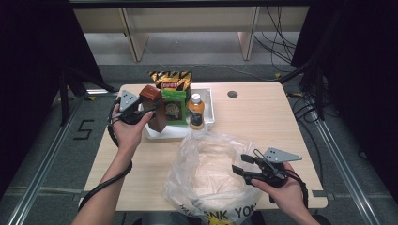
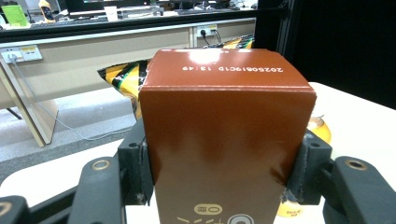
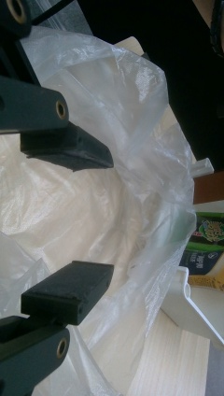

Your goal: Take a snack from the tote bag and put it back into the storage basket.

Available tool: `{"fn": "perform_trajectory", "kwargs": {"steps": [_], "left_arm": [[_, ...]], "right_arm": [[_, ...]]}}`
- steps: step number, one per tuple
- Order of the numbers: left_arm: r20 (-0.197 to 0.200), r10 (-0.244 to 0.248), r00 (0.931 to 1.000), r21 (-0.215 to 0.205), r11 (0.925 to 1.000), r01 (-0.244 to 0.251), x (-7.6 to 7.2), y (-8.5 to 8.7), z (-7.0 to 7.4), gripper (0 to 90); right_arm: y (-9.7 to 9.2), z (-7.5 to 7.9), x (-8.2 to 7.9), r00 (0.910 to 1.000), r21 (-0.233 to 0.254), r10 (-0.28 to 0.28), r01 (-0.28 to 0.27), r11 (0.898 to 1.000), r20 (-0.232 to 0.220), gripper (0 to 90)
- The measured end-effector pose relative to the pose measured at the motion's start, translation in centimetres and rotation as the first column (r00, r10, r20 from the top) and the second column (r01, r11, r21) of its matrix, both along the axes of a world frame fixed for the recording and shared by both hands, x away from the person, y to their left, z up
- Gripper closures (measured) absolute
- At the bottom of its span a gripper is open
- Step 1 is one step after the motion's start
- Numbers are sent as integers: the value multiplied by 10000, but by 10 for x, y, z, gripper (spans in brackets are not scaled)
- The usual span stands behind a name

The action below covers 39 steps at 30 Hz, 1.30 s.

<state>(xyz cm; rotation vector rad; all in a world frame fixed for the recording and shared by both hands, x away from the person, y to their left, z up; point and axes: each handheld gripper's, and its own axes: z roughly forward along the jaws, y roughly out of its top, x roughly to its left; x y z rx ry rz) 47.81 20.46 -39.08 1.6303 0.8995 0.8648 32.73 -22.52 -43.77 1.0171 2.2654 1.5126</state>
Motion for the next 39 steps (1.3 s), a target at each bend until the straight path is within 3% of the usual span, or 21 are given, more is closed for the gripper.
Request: {"fn": "perform_trajectory", "kwargs": {"steps": [3,6,7,16,17,20,25,26,32,39], "left_arm": [[-104,89,9999,-140,9999,-91,1,0,-2,380],[-22,131,9999,51,9999,-131,2,2,-3,380],[-504,388,9980,-953,9945,-435,-1,-4,-6,380],[-559,530,9970,-951,9938,-582,2,-4,-9,380],[-562,528,9970,-966,9936,-581,2,-4,-10,380],[-595,526,9968,-950,9938,-581,3,-3,-11,379],[-781,503,9957,-1097,9922,-587,4,-3,-15,379],[-796,506,9955,-1093,9922,-591,5,-2,-15,379],[-858,596,9945,-1085,9917,-688,6,-1,-18,379],[-953,730,9928,-1022,9913,-827,8,-1,-24,378]], "right_arm": [[1,0,0,10000,73,-58,58,10000,-12,425],[1,-1,0,10000,110,-45,46,9999,-56,425],[0,0,0,10000,6,-33,33,10000,-50,425],[1,-2,1,9998,127,2,-5,9999,223,425],[2,-2,1,10000,165,10,-10,9999,4,425],[1,-3,2,9995,85,13,-16,10000,317,425],[2,-2,1,9998,126,12,-15,9999,218,425],[3,-2,-1,9999,264,-96,97,9996,-62,425],[2,-3,2,9995,70,58,-60,10000,299,425],[3,-3,0,10000,211,-38,38,9998,-8,424]]}}
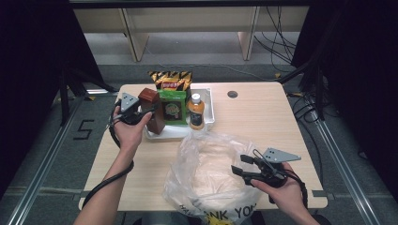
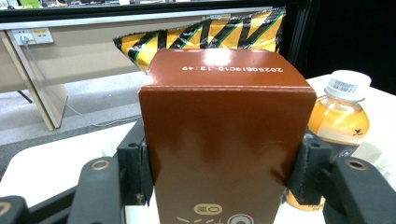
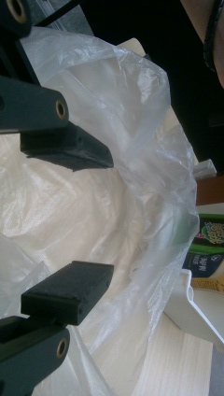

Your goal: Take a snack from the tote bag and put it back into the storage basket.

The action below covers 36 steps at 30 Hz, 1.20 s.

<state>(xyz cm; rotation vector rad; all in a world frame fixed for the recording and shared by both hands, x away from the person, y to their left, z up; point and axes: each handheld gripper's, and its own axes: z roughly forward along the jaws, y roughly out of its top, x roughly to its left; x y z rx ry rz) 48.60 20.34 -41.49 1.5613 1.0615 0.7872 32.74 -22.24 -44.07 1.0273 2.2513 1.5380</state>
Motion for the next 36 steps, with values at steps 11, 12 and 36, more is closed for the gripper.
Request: {"fn": "perform_trajectory", "kwargs": {"steps": [11,12,36], "left_arm": [[-118,225,9997,-23,9997,-225,1,-6,-5,377],[-138,234,9996,-39,9997,-234,1,-7,-6,377],[-268,724,9970,19,9974,-724,0,-14,-10,374]], "right_arm": [[-1,1,0,10000,-279,97,-97,9996,-21,424],[0,1,-1,10000,-157,45,-46,9999,-86,424],[1,1,-2,9997,-48,99,-101,9999,-240,424]]}}
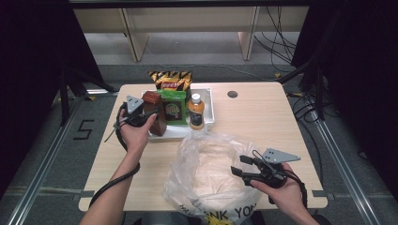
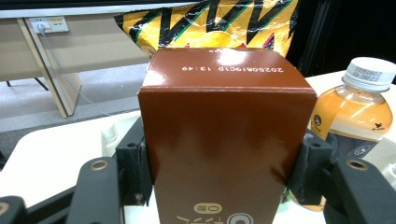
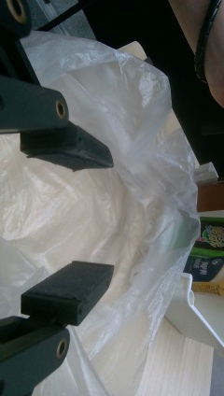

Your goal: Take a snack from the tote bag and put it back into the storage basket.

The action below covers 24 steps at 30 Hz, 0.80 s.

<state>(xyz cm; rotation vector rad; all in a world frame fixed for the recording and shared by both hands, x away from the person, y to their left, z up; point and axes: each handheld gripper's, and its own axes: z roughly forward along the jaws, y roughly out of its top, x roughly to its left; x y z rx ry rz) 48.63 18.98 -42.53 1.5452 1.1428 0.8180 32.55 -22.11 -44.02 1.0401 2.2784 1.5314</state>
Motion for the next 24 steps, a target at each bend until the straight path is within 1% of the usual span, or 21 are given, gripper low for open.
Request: {"fn": "perform_trajectory", "kwargs": {"steps": [1,2,3,4,5,6,7,10,12,13,14,16,19,20,23,24], "left_arm": [[-23,54,10000,-6,10000,-54,0,0,0,373],[-57,120,9999,-21,9999,-120,0,-1,0,372],[-78,156,9998,-35,9999,-157,0,-1,0,372],[-107,192,9998,-34,9998,-193,0,-1,0,372],[-119,243,9996,-39,9997,-243,0,-2,0,371],[-130,289,9995,-42,9996,-289,0,-2,-1,371],[-166,330,9993,-62,9994,-331,0,-3,-1,370],[-278,379,9989,-47,9993,-381,0,-4,-2,369],[-389,428,9983,-139,9990,-433,0,-5,-3,367],[-455,433,9980,-159,9989,-441,0,-5,-4,366],[-466,418,9980,-191,9989,-427,1,-5,-4,364],[-482,408,9980,-174,9990,-417,1,-5,-4,363],[-535,285,9982,-163,9994,-294,1,-6,-2,354],[-573,289,9979,-171,9994,-300,0,-6,-2,350],[-502,220,9985,-191,9996,-230,-1,-8,0,332],[-495,194,9986,-165,9997,-203,-1,-9,1,321]], "right_arm": [[0,0,0,10000,49,4,-4,10000,-24,424],[0,0,0,10000,6,31,-31,10000,63,424],[-1,0,2,9997,-109,99,-96,9999,243,424],[-1,1,1,9999,-49,44,-43,10000,114,424],[-1,1,1,9999,-141,44,-41,9999,166,424],[-1,1,0,10000,-123,20,-19,9999,92,424],[-1,0,2,9997,-64,67,-66,10000,221,424],[0,0,1,9998,5,64,-64,10000,177,424],[-1,0,1,9998,-123,82,-80,9999,195,424],[-2,1,1,9998,-200,34,-30,9998,201,423],[-1,0,1,9997,-81,64,-63,9999,218,423],[0,0,1,9998,9,77,-77,10000,172,423],[0,0,1,9997,-46,70,-69,10000,217,423],[0,0,1,9997,11,124,-124,9999,220,423],[1,0,0,9999,1,80,-80,10000,149,423],[1,0,1,9997,-1,120,-120,9999,199,423]]}}
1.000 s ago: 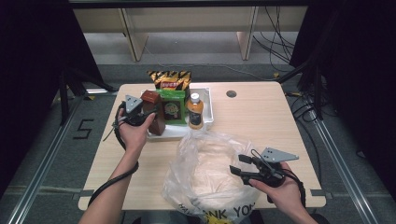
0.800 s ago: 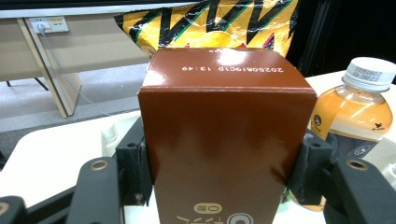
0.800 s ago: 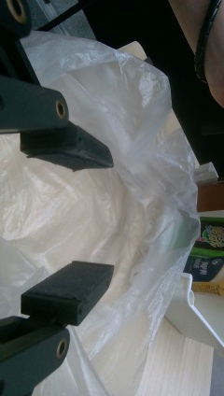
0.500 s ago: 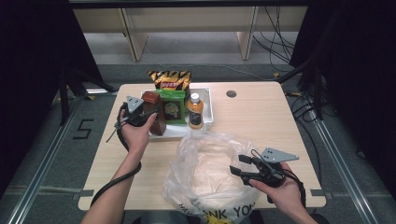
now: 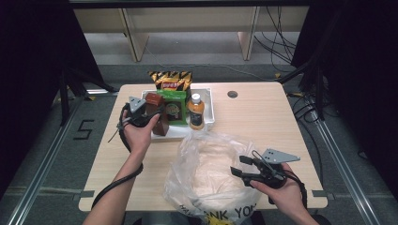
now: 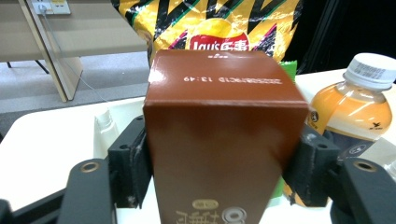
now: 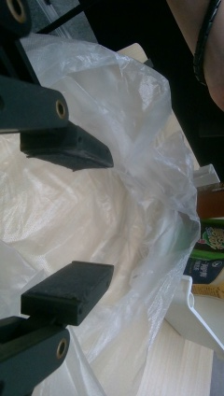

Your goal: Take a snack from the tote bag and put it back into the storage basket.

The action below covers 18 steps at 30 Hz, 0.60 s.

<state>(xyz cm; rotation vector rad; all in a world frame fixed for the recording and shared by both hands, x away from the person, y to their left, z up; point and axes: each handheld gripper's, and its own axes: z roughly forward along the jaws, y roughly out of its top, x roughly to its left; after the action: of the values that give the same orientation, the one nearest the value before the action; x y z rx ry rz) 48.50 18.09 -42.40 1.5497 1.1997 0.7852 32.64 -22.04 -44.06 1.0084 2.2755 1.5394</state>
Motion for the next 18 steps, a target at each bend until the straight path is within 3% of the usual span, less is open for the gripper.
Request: {"fn": "perform_trajectory", "kwargs": {"steps": [3,4,7,10,18], "left_arm": [[-37,-90,10000,107,9999,90,-1,-2,1,281],[-60,-75,10000,114,9999,75,-2,-3,1,267],[-143,-36,9999,69,10000,37,-2,-4,1,245],[-150,-31,9999,-7,10000,31,-2,-3,0,238],[-258,-275,9993,-122,9996,272,-4,0,-4,207]], "right_arm": [[1,0,0,10000,39,30,-30,10000,-51,423],[-2,1,0,9998,-265,117,-113,9996,165,422],[-1,1,-1,10000,-198,57,-58,9998,-31,422],[-2,1,0,9998,-258,71,-66,9996,211,422],[-1,0,-1,9999,-193,64,-61,9998,127,421]]}}
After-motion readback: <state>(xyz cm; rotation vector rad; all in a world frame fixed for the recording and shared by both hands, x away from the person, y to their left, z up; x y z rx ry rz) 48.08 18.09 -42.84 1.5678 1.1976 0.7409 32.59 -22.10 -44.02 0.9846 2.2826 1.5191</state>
